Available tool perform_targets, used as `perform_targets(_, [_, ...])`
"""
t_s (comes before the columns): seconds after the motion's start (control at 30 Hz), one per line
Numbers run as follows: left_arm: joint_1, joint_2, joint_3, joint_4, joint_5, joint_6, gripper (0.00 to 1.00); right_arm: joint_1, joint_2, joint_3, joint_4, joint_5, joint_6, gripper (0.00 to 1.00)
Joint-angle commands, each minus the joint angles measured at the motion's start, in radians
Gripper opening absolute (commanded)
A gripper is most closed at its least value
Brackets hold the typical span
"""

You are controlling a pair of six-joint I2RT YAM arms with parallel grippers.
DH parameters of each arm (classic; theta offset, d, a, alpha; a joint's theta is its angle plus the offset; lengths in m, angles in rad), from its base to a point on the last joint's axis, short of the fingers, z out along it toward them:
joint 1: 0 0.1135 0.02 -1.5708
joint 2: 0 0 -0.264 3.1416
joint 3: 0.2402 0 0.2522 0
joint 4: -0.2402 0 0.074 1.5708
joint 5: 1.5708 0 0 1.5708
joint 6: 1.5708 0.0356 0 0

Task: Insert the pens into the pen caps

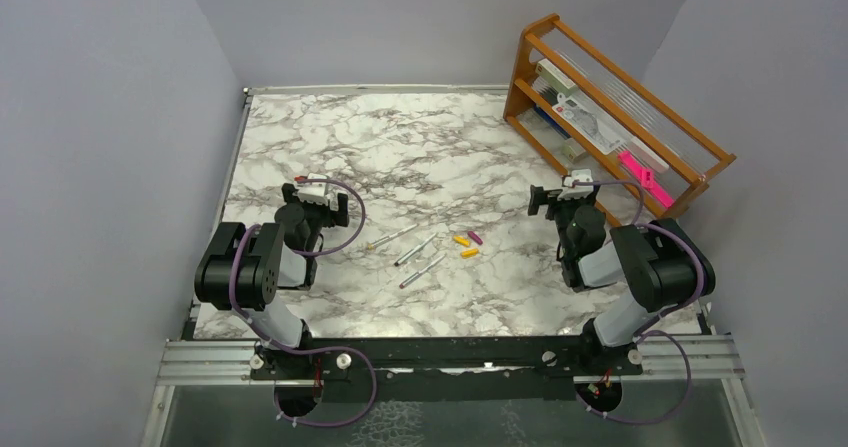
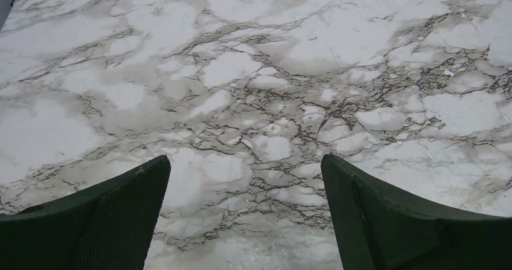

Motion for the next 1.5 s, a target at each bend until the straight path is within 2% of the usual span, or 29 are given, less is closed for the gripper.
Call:
perform_targets(0.0, [-0.002,0.004,0.008,0.033,0.021,-0.006,0.99,-0.003,-0.002,0.009,-0.003,-0.021,0.001,1.0])
perform_targets(1.3, [-0.002,0.004,0.008,0.032,0.022,-0.006,0.99,-0.005,-0.003,0.009,-0.005,-0.025,0.004,1.0])
perform_targets(1.4, [-0.002,0.004,0.008,0.033,0.022,-0.006,0.99,-0.009,-0.017,-0.001,0.015,-0.06,-0.02,1.0])
perform_targets(1.47, [-0.002,0.004,0.008,0.032,0.021,-0.007,0.99,-0.009,-0.072,0.005,-0.043,-0.069,-0.027,1.0])
